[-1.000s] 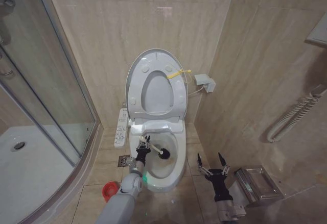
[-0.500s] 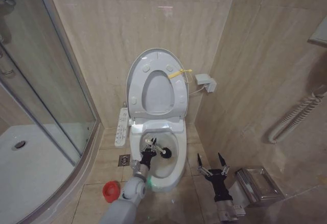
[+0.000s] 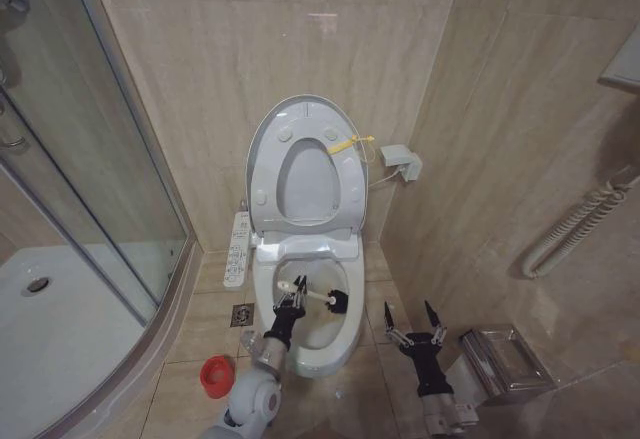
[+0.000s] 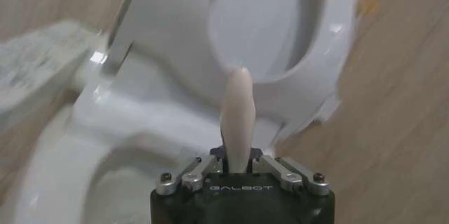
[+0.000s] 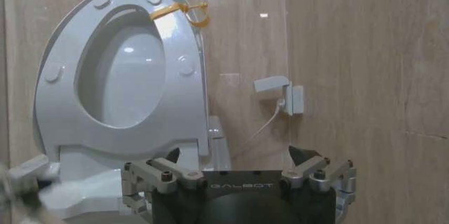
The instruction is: Open the toilet lid, clean the toilet bowl with a toilet brush, close the toilet lid, and flush.
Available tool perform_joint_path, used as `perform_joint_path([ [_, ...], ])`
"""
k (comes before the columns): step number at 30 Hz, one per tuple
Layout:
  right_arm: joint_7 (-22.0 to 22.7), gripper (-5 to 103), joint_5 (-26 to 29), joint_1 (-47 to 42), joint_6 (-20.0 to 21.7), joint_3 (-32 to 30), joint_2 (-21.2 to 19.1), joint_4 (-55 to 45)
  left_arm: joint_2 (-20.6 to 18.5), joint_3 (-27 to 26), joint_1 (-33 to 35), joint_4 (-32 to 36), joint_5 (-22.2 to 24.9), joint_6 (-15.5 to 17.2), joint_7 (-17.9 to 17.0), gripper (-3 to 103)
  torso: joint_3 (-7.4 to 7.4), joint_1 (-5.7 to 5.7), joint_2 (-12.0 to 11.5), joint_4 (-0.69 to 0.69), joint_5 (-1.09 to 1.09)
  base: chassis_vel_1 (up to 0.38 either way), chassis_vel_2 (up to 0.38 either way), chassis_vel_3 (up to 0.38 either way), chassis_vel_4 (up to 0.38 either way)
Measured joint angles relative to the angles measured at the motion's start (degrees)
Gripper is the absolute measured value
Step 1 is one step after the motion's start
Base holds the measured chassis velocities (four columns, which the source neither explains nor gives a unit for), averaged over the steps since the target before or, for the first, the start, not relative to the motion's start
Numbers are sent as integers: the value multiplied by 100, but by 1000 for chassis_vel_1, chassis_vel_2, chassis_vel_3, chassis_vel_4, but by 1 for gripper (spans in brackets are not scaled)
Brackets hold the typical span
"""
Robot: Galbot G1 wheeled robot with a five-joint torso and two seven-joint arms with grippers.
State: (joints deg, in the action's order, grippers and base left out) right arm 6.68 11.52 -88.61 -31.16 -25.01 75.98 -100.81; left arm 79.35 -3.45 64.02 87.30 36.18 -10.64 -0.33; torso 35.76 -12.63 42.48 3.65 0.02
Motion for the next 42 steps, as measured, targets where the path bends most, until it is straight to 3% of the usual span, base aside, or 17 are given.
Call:
perform_joint_path([
  [4,-2,100,-3,-17,-13,-2,3,2,202,-4,-238,-675,-108,-94,14,18,0,0,0,2,-1,0,0,0,0],
  [8,-3,100,-3,-27,-25,-17,-1,2,246,-2,-383,-871,-129,-134,33,18,0,0,0,3,-2,0,0,0,0],
  [12,-3,100,-3,-27,-26,-26,-8,3,162,-4,-353,-538,-77,-88,32,18,1,-1,0,3,-3,0,0,0,0],
  [14,0,100,-1,-18,-26,-36,-20,2,-15,-7,-174,58,15,41,-15,18,1,0,0,4,-3,0,0,0,0],
  [18,3,100,0,-3,-25,-40,-23,12,-272,41,92,472,38,204,-139,18,0,0,0,3,-4,0,0,0,0],
  [23,3,100,-1,28,-23,-18,24,50,-527,48,187,146,48,314,-336,18,0,0,0,0,-3,0,0,0,0],
  [29,-1,100,-48,47,-23,16,91,90,-431,118,83,-130,198,317,-330,18,0,0,0,1,-2,0,0,0,0],
  [38,2,100,-53,9,-22,-52,84,61,-722,400,667,1500,309,550,-405,18,0,0,1,2,-1,0,0,0,0],
  [42,2,100,-53,8,-22,-66,89,52,-813,413,781,1448,222,590,-465,18,0,0,1,2,-2,0,0,0,0],
])
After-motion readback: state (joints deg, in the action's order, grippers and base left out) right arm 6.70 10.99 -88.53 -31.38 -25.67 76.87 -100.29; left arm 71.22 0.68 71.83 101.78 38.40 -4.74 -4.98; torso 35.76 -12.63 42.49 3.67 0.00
